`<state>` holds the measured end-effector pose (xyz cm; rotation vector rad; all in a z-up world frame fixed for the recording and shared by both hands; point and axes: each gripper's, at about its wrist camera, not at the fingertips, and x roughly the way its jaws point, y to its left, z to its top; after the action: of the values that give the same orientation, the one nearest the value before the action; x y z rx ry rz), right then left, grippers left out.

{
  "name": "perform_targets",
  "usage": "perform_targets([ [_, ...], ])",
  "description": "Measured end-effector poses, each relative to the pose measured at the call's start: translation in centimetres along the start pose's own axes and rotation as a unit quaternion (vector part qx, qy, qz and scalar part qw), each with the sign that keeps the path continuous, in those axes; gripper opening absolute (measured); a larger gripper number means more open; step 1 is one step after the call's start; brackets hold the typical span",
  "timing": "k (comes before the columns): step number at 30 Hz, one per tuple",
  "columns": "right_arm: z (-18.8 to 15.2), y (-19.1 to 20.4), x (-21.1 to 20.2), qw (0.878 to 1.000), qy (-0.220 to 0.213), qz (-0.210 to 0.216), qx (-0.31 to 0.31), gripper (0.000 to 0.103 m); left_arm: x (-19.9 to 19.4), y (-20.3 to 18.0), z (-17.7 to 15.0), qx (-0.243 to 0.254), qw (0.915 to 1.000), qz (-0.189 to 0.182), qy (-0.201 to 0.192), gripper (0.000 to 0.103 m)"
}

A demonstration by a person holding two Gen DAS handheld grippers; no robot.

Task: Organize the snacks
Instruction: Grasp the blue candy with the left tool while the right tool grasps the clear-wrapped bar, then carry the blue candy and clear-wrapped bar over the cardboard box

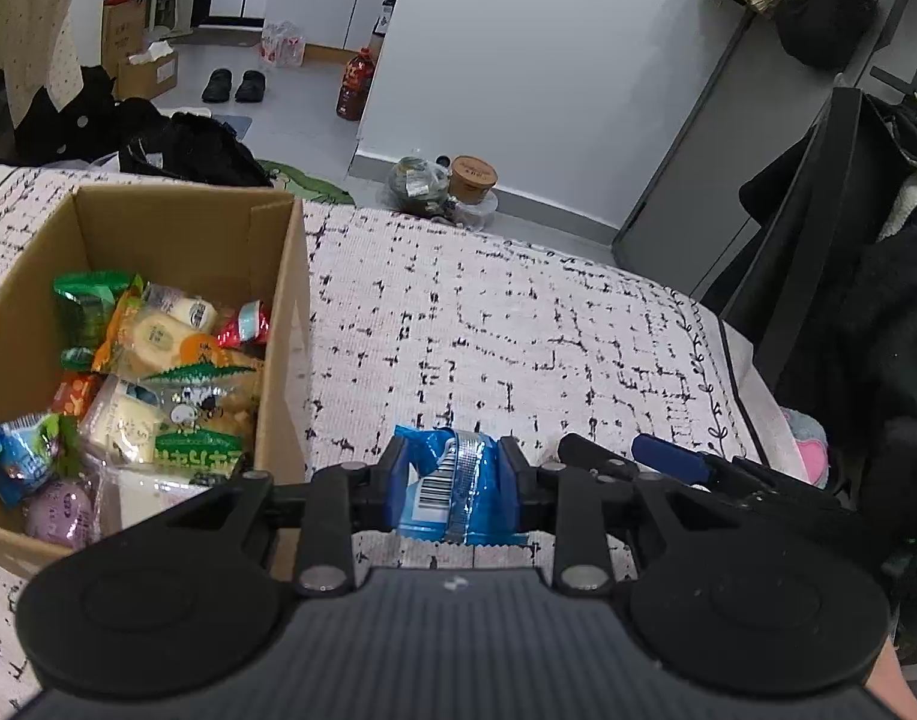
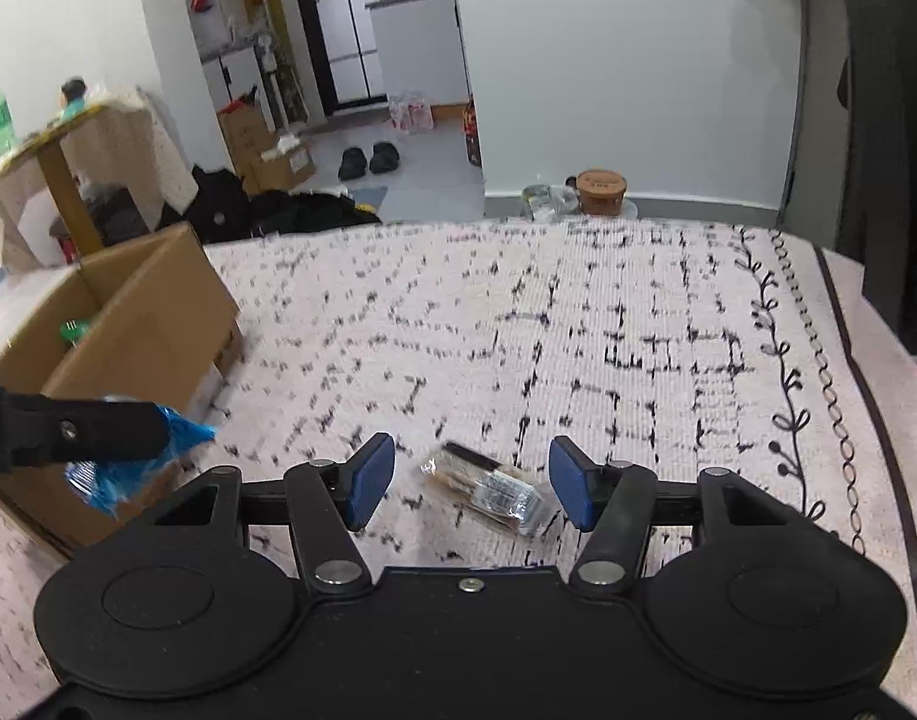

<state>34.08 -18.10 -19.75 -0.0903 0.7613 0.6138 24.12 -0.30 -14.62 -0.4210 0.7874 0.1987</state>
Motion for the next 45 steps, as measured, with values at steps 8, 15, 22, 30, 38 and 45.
perform_targets([
  [8,-1.5,-0.7,-0.3,1.0,0.019,-0.023,0.003,0.021,0.2,-0.2,-0.8,0.0,1.0,0.0,0.003,0.03],
  [15,-1.7,-1.2,-2.4,0.999,0.004,-0.018,0.036,0.02,-0.3,-0.5,-0.6,-0.002,1.0,-0.003,-0.001,0.03],
  [22,-0.3,0.0,-4.2,0.998,-0.023,0.002,0.051,0.02,-1.6,-0.3,0.6,-0.006,0.9998,-0.008,-0.02,0.03],
  [30,2.2,2.7,-5.0,0.997,-0.047,0.029,0.047,0.02,-3.4,0.9,2.2,-0.015,0.9988,-0.01,-0.045,0.03],
  [38,4.0,5.1,-5.3,0.996,-0.066,0.055,0.033,0.02,-4.5,2.7,3.5,-0.029,0.9978,-0.001,-0.06,0.03],
  [45,4.6,7.3,-4.7,0.994,-0.069,0.08,0.022,0.02,-5.4,4.9,4.3,-0.04,0.9964,0.019,-0.072,0.03],
])
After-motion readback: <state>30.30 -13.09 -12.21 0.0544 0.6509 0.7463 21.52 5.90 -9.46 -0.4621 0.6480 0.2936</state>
